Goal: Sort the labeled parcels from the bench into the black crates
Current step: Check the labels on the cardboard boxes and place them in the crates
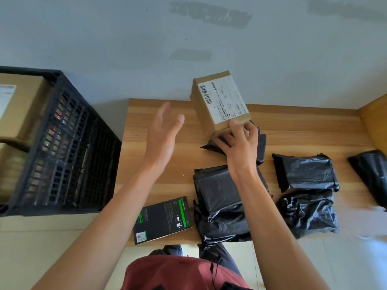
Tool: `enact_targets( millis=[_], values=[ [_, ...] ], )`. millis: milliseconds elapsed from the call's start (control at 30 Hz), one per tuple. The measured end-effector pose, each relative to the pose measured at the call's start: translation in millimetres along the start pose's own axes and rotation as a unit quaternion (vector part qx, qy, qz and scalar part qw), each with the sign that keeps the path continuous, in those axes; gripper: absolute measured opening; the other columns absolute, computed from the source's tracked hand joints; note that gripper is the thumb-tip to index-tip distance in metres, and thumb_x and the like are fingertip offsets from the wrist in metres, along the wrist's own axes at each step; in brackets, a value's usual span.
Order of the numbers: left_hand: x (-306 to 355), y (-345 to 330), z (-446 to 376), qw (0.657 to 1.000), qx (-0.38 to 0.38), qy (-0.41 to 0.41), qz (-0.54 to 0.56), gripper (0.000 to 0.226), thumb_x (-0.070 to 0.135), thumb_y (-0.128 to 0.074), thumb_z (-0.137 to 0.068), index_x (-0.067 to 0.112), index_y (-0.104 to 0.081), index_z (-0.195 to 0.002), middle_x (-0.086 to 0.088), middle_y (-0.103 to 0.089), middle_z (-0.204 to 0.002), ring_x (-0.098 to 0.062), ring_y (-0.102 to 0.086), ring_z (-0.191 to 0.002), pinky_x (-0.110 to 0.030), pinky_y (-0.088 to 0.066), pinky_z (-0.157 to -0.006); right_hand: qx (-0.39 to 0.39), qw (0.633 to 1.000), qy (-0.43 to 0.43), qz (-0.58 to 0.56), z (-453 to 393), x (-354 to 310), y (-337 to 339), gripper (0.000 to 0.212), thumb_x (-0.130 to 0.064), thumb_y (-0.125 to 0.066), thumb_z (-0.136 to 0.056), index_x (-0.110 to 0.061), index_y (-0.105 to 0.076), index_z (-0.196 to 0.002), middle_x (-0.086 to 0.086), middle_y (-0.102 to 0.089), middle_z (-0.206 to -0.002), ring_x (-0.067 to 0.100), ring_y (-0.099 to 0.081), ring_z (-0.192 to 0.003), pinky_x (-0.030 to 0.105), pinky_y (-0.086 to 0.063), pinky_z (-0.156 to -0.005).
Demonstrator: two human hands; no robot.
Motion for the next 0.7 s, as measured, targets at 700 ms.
enact_targets(
  millis=[700],
  values=[
    [30.8,10.6,17.0,0.994,-0.080,-0.004,0.081,0.061,0.043,-0.066,-0.077,0.021,-0.067,-0.134,-0.004,-0.074,-0.124,-0.020,-0.067,-0.111,-0.035,-0.051,-0.086,-0.140,0.961,0.115,0.208,9.8,-46.1,-10.0,0.062,-0.038,-0.065,-0.101,-0.029,-0.042,-0.158,-0.020,-0.067,-0.135,0.010,-0.059,-0.133,0.050,-0.050,-0.111]
  ],
)
Point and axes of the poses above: each hand's wrist, its own z-axis away from the middle knuckle, its own y-axis out of the back of the hand, x = y × z, the point moved 6 cm from there along -z, towards the middle knuckle
